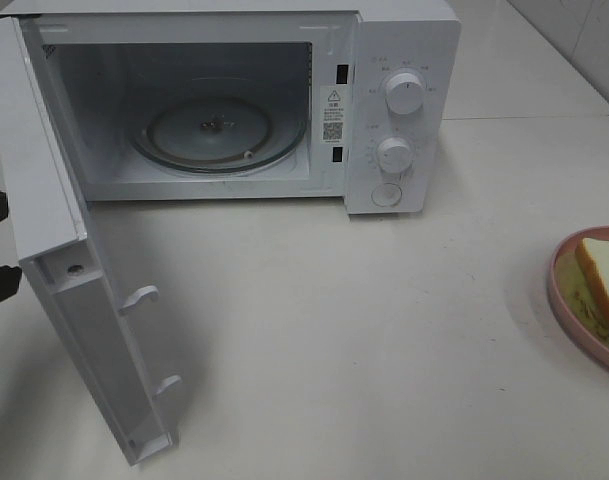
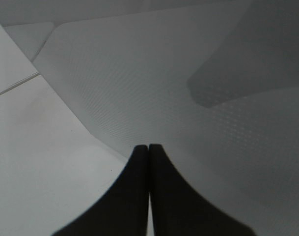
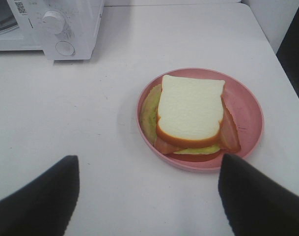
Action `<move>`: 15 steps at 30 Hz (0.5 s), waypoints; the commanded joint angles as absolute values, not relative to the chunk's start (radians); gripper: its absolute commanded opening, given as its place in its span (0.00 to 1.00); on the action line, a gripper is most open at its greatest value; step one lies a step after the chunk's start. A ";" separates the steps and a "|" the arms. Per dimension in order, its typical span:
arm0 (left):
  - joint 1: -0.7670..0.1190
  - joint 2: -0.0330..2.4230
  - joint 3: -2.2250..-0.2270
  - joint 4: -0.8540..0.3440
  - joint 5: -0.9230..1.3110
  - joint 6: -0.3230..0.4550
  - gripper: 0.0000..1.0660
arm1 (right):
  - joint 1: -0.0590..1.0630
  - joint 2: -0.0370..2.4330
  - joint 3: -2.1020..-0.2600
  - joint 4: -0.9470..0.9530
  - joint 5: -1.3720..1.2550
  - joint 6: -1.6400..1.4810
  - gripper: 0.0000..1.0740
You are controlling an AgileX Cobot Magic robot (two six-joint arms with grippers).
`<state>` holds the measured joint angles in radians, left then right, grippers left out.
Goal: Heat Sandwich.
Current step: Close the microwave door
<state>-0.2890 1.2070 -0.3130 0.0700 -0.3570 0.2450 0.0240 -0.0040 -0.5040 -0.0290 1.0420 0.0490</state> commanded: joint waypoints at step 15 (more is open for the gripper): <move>-0.461 1.334 -0.410 -0.188 -0.369 0.601 0.00 | 0.019 -0.031 -0.503 -0.038 1.039 0.040 0.70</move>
